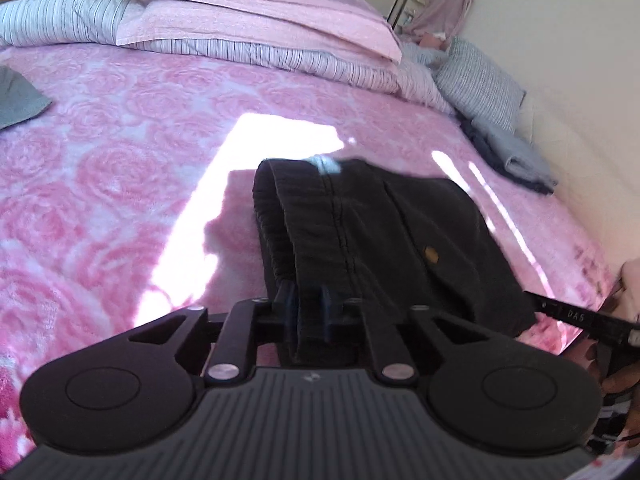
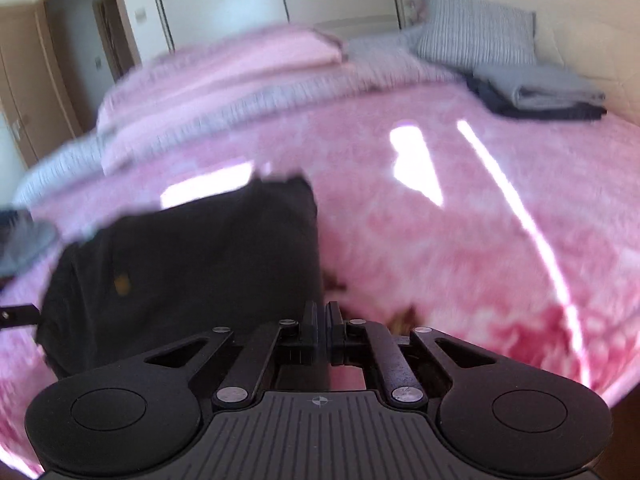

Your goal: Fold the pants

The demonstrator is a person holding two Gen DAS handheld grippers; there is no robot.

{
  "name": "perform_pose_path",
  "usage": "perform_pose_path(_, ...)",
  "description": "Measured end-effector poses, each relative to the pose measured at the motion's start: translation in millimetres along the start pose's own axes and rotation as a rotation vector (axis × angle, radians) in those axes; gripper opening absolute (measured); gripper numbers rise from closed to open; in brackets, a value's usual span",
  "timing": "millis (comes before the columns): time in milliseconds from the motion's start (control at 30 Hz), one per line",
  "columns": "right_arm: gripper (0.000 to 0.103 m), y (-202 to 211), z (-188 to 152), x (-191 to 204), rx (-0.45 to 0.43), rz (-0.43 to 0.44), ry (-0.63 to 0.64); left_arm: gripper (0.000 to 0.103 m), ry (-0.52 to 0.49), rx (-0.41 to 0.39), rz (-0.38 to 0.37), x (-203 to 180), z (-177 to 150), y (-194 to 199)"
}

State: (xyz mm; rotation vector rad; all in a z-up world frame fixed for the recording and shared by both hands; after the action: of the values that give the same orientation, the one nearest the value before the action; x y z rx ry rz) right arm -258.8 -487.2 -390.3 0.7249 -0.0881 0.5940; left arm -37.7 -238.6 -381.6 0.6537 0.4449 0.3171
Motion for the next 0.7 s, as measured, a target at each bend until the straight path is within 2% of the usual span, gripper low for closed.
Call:
perform_pose_path(33, 0.004, 1, 7, -2, -0.014, 0.014, -0.020, 0.021, 0.014, -0.015, -0.005, 2, 8, 1)
perform_pose_path(67, 0.005, 0, 13, -5, -0.021, 0.023, -0.038, 0.023, 0.026, -0.025, 0.000, 4, 17, -1)
perform_pose_path(233, 0.010, -24, 39, -6, -0.022, 0.038, -0.049, 0.023, 0.040, -0.026, 0.018, 11, 53, -29)
perform_pose_path(433, 0.010, -68, 63, 0, -0.014, 0.092, -0.049, 0.024, 0.036, 0.006, 0.043, 13, 62, -67)
perform_pose_path(567, 0.011, -95, 74, -4, 0.026, 0.145, -0.101, 0.008, 0.016, -0.019, 0.090, 18, 61, -71)
perform_pose_path(633, 0.016, -104, 70, -6, 0.063, 0.179, -0.123, 0.008, 0.031, -0.036, 0.086, 21, 57, -70)
perform_pose_path(700, 0.025, -108, 66, -10, 0.054, 0.187, -0.143, 0.008, 0.036, -0.039, 0.089, 23, 49, -72)
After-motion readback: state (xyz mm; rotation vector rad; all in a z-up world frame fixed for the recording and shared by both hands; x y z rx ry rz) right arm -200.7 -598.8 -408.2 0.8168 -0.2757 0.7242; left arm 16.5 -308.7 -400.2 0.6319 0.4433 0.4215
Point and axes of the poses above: each gripper's, at about its wrist camera, not at the fingertips, and y roughly against the way its jaws point, x to its left, z to its top, the point moved 8 cm from there along -y, roughly the way its jaws point, and after that the axes turned 3 degrees about -y, right-handed, at the moved point
